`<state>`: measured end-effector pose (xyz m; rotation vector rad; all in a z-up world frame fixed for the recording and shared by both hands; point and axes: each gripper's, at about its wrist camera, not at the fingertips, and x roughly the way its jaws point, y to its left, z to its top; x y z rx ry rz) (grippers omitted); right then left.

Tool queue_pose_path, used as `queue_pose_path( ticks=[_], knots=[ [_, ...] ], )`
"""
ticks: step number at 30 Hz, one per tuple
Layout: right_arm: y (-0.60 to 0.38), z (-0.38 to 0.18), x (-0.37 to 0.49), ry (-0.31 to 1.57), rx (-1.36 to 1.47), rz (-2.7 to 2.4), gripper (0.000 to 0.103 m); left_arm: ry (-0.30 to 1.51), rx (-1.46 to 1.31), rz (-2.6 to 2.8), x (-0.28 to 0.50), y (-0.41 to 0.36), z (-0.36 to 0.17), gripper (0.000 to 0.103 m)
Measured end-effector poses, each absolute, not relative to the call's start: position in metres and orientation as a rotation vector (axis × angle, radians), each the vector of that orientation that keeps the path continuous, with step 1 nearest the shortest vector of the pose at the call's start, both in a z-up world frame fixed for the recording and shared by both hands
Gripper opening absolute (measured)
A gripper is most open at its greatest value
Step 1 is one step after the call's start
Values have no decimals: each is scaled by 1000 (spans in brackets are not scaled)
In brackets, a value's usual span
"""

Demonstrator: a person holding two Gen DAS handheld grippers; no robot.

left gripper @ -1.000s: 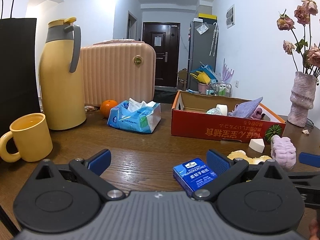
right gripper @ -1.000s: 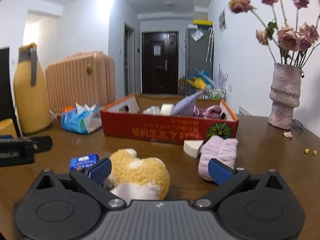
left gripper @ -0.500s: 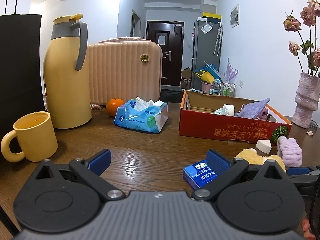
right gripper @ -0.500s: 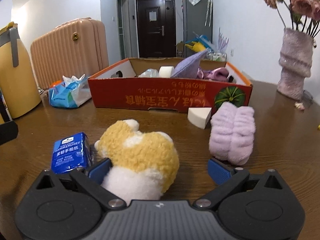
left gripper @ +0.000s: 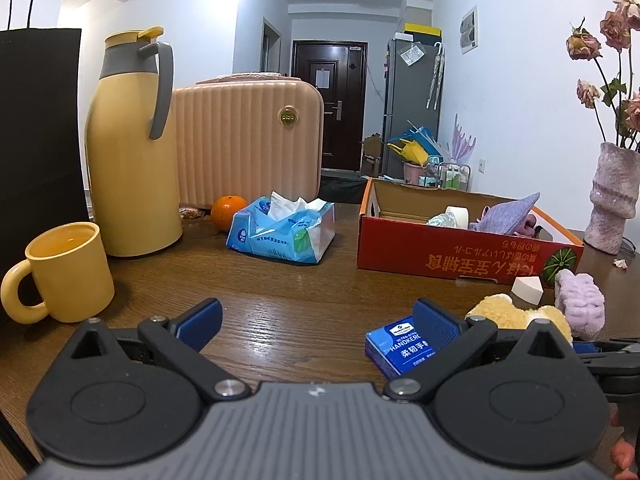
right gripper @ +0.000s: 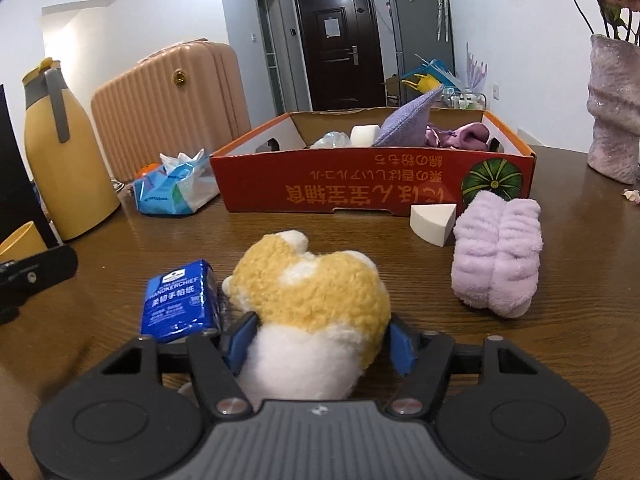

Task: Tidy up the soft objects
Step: 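Lift the plush with the right gripper while the left gripper approaches the blue tissue pack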

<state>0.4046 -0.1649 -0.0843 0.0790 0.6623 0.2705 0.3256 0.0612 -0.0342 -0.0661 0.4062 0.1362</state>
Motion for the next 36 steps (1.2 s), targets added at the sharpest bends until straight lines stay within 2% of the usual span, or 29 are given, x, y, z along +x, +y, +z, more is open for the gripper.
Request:
queue_pose_path(
  ticks=[7, 36],
  knots=[
    [-172, -80, 403, 633, 118, 261, 60, 407, -66, 137, 326, 61, -35, 103],
    [-224, -55, 389, 436, 178, 236, 60, 495, -53, 130, 351, 48, -50, 103]
  ],
)
